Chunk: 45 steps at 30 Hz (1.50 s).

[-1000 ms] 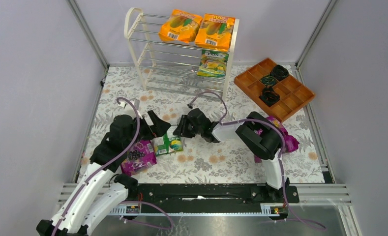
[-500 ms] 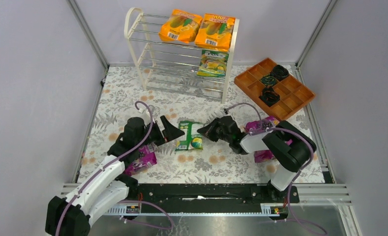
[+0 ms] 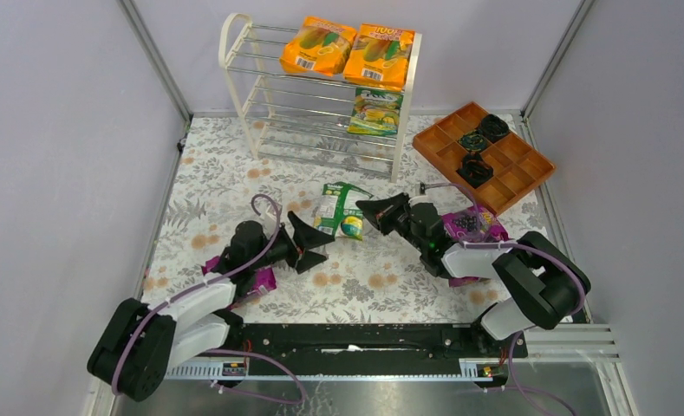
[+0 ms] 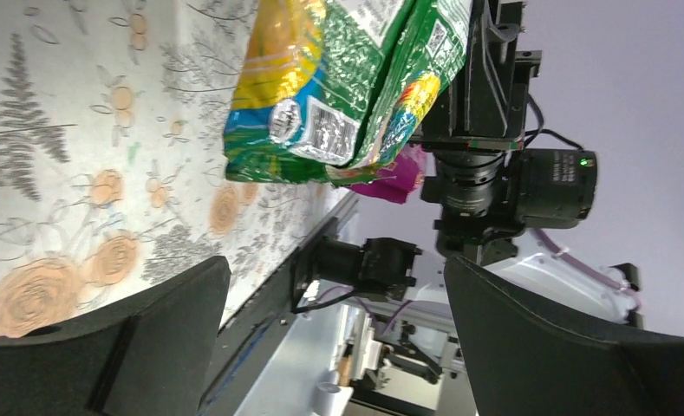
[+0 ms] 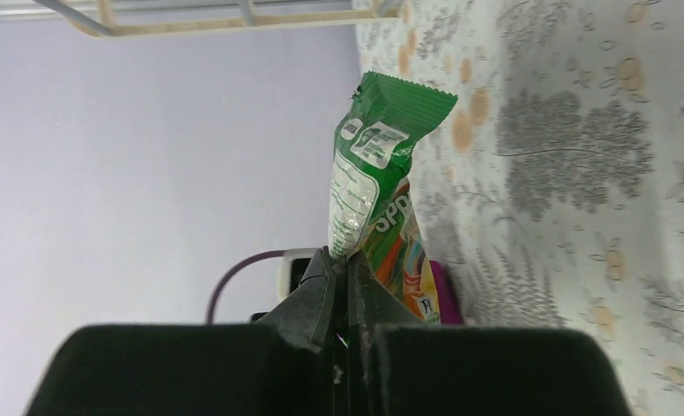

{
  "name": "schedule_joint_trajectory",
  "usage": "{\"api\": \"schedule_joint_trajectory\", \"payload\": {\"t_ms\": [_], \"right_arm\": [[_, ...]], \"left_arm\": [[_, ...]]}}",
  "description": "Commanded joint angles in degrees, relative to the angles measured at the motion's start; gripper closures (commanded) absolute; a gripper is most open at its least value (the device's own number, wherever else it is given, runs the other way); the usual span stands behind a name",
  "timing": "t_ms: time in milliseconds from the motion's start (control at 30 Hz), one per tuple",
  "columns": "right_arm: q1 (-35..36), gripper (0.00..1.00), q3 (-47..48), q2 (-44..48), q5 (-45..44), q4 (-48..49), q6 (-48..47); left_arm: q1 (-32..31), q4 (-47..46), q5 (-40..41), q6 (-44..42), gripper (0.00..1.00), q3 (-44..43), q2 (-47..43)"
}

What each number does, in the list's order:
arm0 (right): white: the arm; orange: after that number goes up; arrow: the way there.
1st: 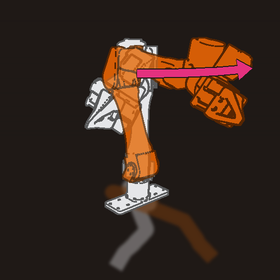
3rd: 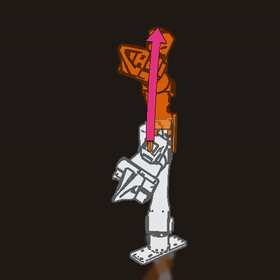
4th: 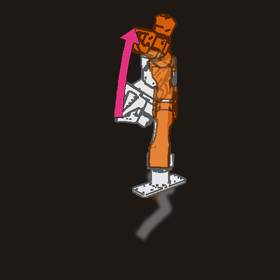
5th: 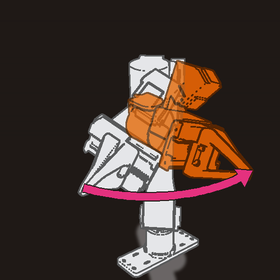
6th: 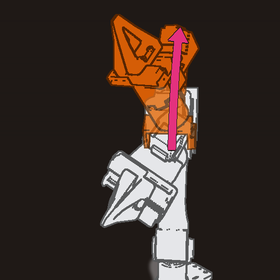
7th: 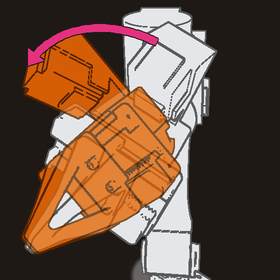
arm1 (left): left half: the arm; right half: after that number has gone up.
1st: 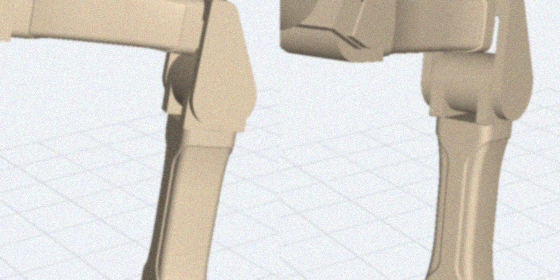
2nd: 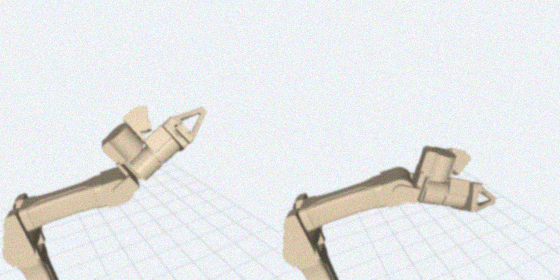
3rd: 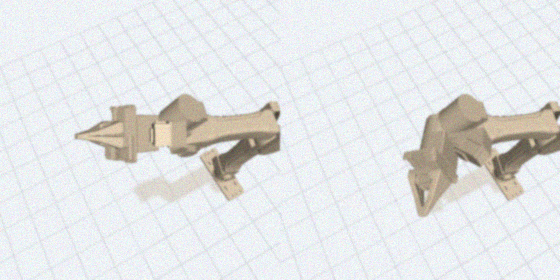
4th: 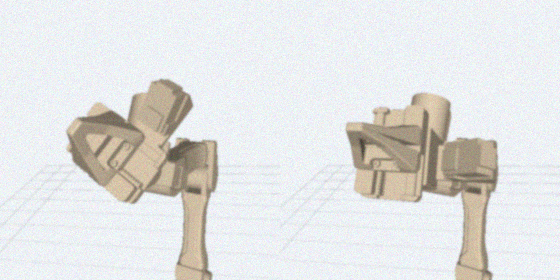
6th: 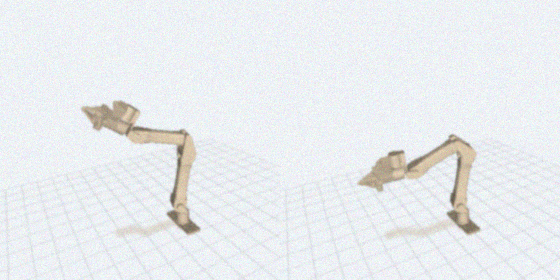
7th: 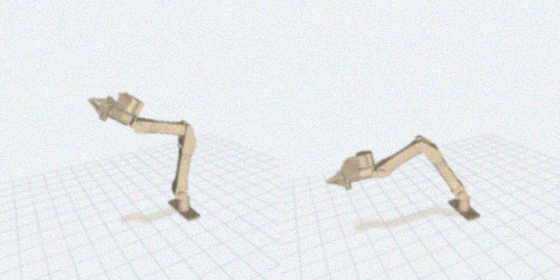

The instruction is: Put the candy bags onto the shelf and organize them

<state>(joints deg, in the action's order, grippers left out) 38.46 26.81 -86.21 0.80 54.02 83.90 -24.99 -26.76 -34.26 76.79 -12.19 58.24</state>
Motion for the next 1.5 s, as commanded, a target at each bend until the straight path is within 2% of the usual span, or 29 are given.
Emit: {"api": "schedule_joint_trajectory", "payload": {"t_ms": [0, 133, 267, 367, 500, 567, 700, 900, 1100, 1233, 1267, 1367, 1467], "right_arm": [[-0.20, 1.00, 0.33, 0.24, -1.97, 11.30, 8.48], [-0.08, 1.00, 0.15, -2.64, -1.24, 18.53, 13.39], [0.48, 1.00, -0.30, -3.16, -1.83, 20.71, 15.58], [1.28, 1.00, -1.79, -2.19, -3.61, 20.75, 16.23], [1.94, 1.00, -3.47, 0.10, -5.80, 20.40, 16.81], [2.22, 1.00, -3.84, 1.07, -6.38, 19.42, 16.94], [2.50, 1.00, -4.62, 2.43, -7.48, 18.87, 17.09], [2.53, 1.00, -5.35, 5.79, -8.84, 16.09, 16.19], [2.33, 0.65, -7.69, 11.18, -8.53, 12.43, 12.22], [1.58, 0.56, -9.60, 18.41, -8.47, 5.40, 7.17], [1.19, 0.51, -9.77, 21.20, -8.60, 2.37, 5.27], [0.74, 0.35, -7.35, 32.15, -11.11, -16.51, -4.48], [0.75, 0.29, -3.39, 40.53, -13.97, -30.58, -14.28]], "left_arm": [[-1.77, -14.49, 0.71, 6.46, 0.01, -0.84, 3.81], [-3.75, -21.45, 3.15, 8.70, 0.01, -2.66, 10.92], [-4.92, -29.56, 7.07, 9.56, 0.01, -3.15, 15.52], [-5.39, -33.15, 10.57, 7.82, 0.02, -4.28, 16.05], [-6.18, -31.57, 19.10, 4.50, 0.05, -4.67, 13.82], [-6.65, -32.95, 21.55, 4.25, 0.11, -4.94, 13.98], [-7.96, -36.56, 22.52, 4.68, 0.29, -6.45, 15.93], [-8.39, -36.66, 22.64, 5.48, 0.51, -7.59, 15.98], [-7.42, -34.89, 18.51, 6.55, 0.69, -11.08, 16.12], [-4.56, -30.03, 14.57, 4.55, 0.82, -14.26, 15.07], [-3.23, -28.95, 13.83, 4.47, 0.83, -14.83, 14.61], [0.45, -30.05, 12.46, 5.49, 0.83, -15.31, 13.59], [5.41, -29.20, 10.28, 5.87, 0.83, -17.69, 13.63]]}}
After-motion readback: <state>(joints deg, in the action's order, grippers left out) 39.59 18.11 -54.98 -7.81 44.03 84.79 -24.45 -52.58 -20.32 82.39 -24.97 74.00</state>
